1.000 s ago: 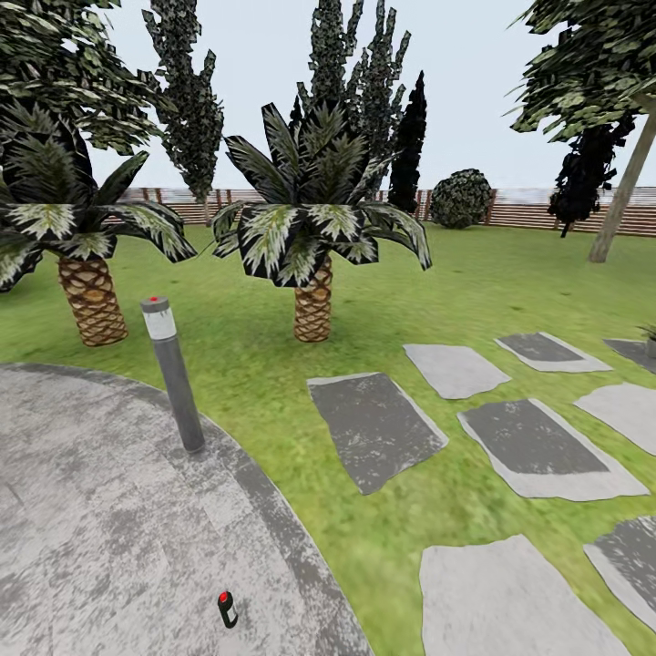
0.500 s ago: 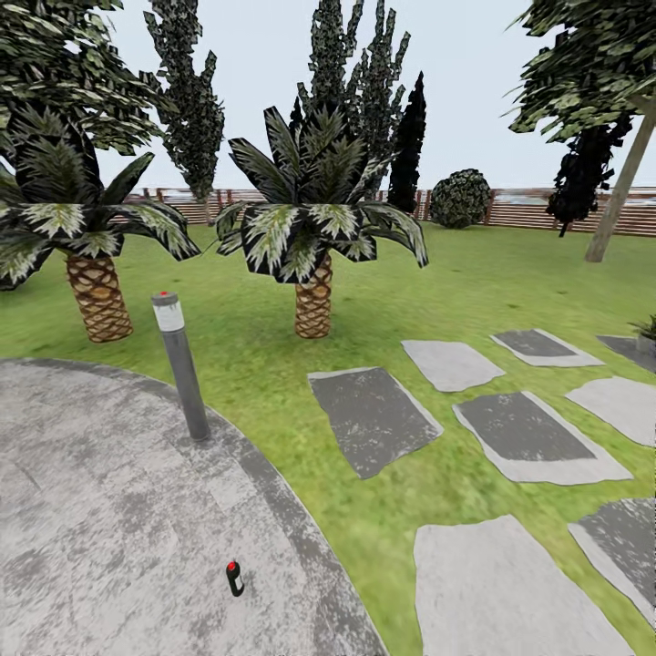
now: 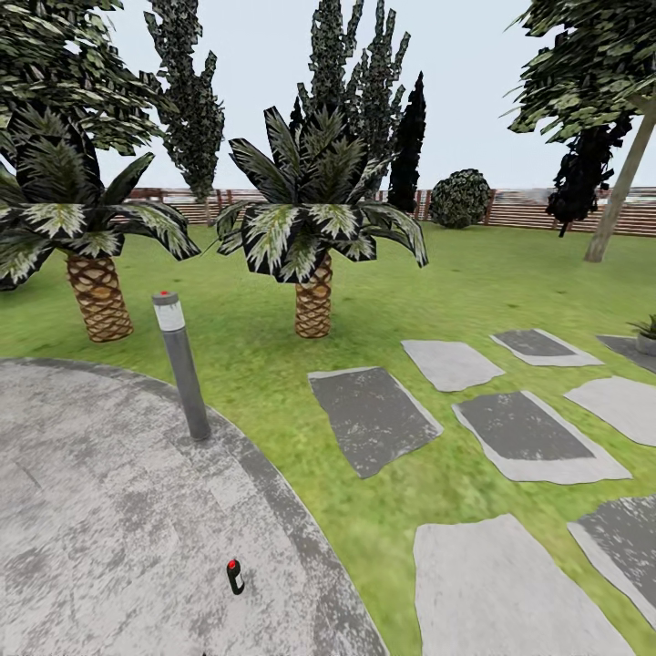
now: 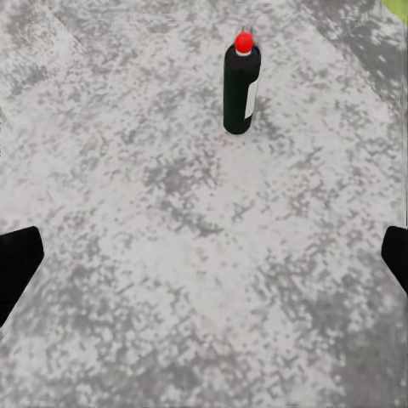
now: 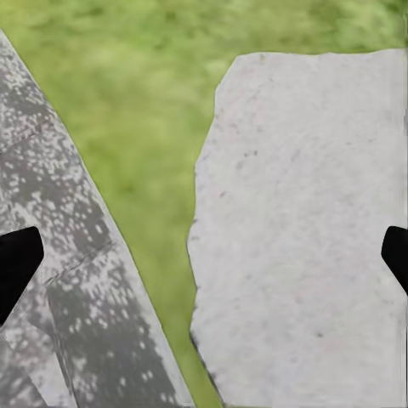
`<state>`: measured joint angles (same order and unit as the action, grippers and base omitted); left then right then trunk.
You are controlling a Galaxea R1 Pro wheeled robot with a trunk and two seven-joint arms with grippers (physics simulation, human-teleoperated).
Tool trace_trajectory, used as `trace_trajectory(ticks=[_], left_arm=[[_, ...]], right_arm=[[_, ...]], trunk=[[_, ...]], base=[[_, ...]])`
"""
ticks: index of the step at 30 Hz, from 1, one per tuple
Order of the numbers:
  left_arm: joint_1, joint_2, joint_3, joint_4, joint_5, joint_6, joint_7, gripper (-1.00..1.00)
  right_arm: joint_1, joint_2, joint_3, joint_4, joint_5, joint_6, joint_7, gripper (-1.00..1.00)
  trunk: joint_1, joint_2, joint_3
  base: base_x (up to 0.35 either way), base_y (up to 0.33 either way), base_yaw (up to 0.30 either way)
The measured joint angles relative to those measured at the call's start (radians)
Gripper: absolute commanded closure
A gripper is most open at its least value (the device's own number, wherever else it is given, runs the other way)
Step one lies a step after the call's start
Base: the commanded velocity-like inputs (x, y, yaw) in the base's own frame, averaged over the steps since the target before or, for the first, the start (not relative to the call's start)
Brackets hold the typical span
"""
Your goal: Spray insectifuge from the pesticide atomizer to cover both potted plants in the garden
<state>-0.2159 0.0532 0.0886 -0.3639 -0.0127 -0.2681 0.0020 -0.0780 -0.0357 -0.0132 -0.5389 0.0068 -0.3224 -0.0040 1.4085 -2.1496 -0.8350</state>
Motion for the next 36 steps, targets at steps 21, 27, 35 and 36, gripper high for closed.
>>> trace_trajectory(ticks=[21, 27, 35, 36], left_arm=[[-0.331, 0.064, -0.015, 0.001, -0.001, 0.264, -0.056, -1.00], [-0.334, 0.085, -0.015, -0.006, -0.003, 0.266, -0.149, -1.00], [-0.363, 0.113, -0.014, -0.007, -0.002, 0.271, -0.166, -1.00], [-0.363, 0.115, -0.014, -0.004, -0.002, 0.271, -0.166, -1.00]], right_arm=[[-0.349, -0.011, -0.001, -0.172, -0.001, 0.252, 0.002, -1.00], [-0.354, -0.010, 0.007, -0.173, 0.000, 0.258, 0.009, -1.00], [-0.354, -0.010, 0.008, -0.175, 0.000, 0.258, 0.009, -1.00], [-0.354, -0.010, 0.007, -0.175, 0.000, 0.258, 0.009, -1.00]], trunk=[[0.000, 0.000, 0.000], [0.015, -0.028, -0.013], [0.046, -0.084, -0.038], [0.050, -0.091, -0.041]], base=[[0.000, 0.000, 0.000], [0.000, 0.000, 0.000], [0.000, 0.000, 0.000], [0.000, 0.000, 0.000]])
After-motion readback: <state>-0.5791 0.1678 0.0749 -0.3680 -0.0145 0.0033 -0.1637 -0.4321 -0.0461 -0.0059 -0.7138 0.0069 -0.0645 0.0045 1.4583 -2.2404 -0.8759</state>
